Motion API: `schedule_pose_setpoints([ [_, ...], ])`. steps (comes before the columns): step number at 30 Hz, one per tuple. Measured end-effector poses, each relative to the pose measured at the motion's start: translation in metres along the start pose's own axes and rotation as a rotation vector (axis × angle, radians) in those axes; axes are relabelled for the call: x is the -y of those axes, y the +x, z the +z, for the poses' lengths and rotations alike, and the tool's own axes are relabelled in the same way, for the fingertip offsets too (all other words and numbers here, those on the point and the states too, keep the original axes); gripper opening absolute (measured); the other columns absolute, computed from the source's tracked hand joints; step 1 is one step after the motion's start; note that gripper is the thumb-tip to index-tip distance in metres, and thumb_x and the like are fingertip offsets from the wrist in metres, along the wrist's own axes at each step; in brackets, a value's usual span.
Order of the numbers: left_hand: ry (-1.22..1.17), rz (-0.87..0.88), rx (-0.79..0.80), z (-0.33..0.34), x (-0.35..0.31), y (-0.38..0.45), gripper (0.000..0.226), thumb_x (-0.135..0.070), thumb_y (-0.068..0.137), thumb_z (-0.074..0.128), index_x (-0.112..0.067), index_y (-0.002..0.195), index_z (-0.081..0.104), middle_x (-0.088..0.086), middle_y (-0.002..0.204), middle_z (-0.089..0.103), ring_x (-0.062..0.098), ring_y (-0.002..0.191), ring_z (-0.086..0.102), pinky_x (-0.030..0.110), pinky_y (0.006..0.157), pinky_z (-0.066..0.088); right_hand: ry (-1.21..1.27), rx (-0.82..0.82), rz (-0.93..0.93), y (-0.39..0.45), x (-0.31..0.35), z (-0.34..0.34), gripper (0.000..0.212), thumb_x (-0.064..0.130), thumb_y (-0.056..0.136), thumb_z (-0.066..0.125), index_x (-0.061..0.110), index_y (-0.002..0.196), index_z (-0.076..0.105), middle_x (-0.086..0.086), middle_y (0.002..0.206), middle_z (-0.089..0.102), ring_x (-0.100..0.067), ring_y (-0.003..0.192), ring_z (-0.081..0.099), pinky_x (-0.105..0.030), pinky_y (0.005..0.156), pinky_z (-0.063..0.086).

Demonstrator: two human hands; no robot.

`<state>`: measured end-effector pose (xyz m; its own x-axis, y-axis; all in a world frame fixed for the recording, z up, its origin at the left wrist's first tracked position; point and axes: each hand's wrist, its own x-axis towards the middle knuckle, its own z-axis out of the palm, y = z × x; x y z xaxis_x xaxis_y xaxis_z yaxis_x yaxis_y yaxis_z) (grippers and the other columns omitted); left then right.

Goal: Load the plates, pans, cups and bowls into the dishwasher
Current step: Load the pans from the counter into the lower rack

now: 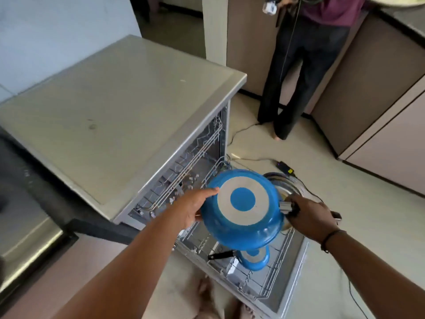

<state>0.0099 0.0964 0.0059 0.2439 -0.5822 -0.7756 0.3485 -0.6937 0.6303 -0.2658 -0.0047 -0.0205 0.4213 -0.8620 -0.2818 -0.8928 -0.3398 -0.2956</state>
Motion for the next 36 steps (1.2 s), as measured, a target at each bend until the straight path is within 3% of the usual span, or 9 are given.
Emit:
schedule_pose_setpoints([
  [4, -0.051, -0.17, -0.009, -0.018, 0.035, 0.048, 0.038, -0.027, 0.082, 0.073, -0.007, 0.113, 0.063, 0.012, 0.104, 0.07, 0.027, 0.091, 0.066, 0.033, 0.066, 0.054, 0.018, 0.169, -0.013, -0.005, -0.003, 0.046, 0.022, 0.04, 0.082, 0.056, 0.034, 0.102, 0.05, 0.009, 0.094, 0.067, -0.022, 0.092, 0.064, -0.03, 0.08, 0.043],
  [8, -0.026, -0.236, -0.024, -0.036, 0.072, 0.085, 0.038, -0.03, 0.081, 0.074, -0.008, 0.111, 0.064, 0.015, 0.108, 0.068, 0.032, 0.102, 0.063, 0.04, 0.087, 0.051, 0.041, 0.298, -0.02, -0.006, -0.002, 0.085, 0.022, 0.042, 0.078, 0.055, 0.036, 0.097, 0.046, 0.014, 0.091, 0.059, -0.016, 0.094, 0.06, -0.028, 0.075, 0.036],
  [14, 0.104, -0.285, 0.046, -0.059, 0.125, 0.126, 0.038, -0.019, 0.08, 0.075, -0.005, 0.113, 0.063, 0.016, 0.108, 0.07, 0.033, 0.106, 0.062, 0.04, 0.091, 0.047, 0.02, 0.427, -0.009, 0.02, -0.003, 0.137, 0.025, 0.039, 0.081, 0.055, 0.034, 0.105, 0.052, 0.009, 0.098, 0.06, -0.019, 0.099, 0.058, -0.031, 0.085, 0.042],
  [16, 0.12, -0.269, 0.026, -0.067, 0.137, 0.148, 0.034, -0.015, 0.08, 0.074, -0.004, 0.11, 0.064, 0.015, 0.103, 0.071, 0.029, 0.097, 0.065, 0.036, 0.085, 0.049, 0.036, 0.469, -0.004, 0.037, -0.003, 0.163, 0.025, 0.04, 0.083, 0.057, 0.034, 0.106, 0.054, 0.007, 0.1, 0.063, -0.02, 0.099, 0.061, -0.031, 0.087, 0.045],
  [20, 0.133, -0.205, -0.064, -0.086, 0.152, 0.203, 0.019, -0.01, 0.079, 0.074, -0.008, 0.096, 0.066, 0.009, 0.084, 0.07, 0.016, 0.068, 0.066, 0.021, 0.056, 0.05, 0.06, 0.492, -0.001, 0.081, 0.001, 0.219, 0.033, 0.041, 0.084, 0.061, 0.035, 0.116, 0.055, 0.002, 0.108, 0.066, -0.027, 0.102, 0.063, -0.035, 0.087, 0.05],
  [23, 0.151, -0.211, -0.153, -0.097, 0.165, 0.249, 0.004, -0.013, 0.083, 0.069, -0.014, 0.085, 0.066, -0.005, 0.062, 0.067, 0.012, 0.058, 0.059, 0.02, 0.052, 0.044, 0.054, 0.476, -0.037, 0.121, 0.008, 0.262, 0.026, 0.039, 0.086, 0.06, 0.033, 0.111, 0.056, 0.0, 0.106, 0.065, -0.029, 0.098, 0.063, -0.033, 0.08, 0.046],
  [29, 0.137, -0.216, -0.311, -0.112, 0.193, 0.315, 0.009, -0.023, 0.082, 0.066, -0.018, 0.075, 0.065, -0.008, 0.051, 0.063, 0.016, 0.058, 0.057, 0.026, 0.059, 0.043, 0.04, 0.433, -0.048, 0.167, 0.021, 0.329, 0.025, 0.034, 0.086, 0.059, 0.029, 0.11, 0.058, -0.003, 0.105, 0.065, -0.032, 0.098, 0.063, -0.036, 0.079, 0.047],
  [34, 0.089, -0.245, -0.231, -0.115, 0.212, 0.341, 0.009, -0.025, 0.088, 0.061, -0.021, 0.083, 0.067, -0.003, 0.073, 0.069, 0.021, 0.08, 0.06, 0.034, 0.08, 0.043, -0.002, 0.473, -0.04, 0.184, 0.012, 0.361, 0.024, 0.029, 0.088, 0.056, 0.025, 0.111, 0.059, -0.004, 0.108, 0.064, -0.033, 0.1, 0.062, -0.037, 0.08, 0.048],
  [36, 0.079, -0.24, -0.207, -0.114, 0.213, 0.349, 0.007, -0.023, 0.088, 0.061, -0.021, 0.083, 0.065, -0.008, 0.065, 0.07, 0.018, 0.076, 0.06, 0.031, 0.075, 0.043, -0.032, 0.492, -0.04, 0.188, 0.006, 0.37, 0.025, 0.031, 0.088, 0.056, 0.024, 0.113, 0.059, -0.004, 0.109, 0.064, -0.031, 0.101, 0.062, -0.037, 0.08, 0.048],
])
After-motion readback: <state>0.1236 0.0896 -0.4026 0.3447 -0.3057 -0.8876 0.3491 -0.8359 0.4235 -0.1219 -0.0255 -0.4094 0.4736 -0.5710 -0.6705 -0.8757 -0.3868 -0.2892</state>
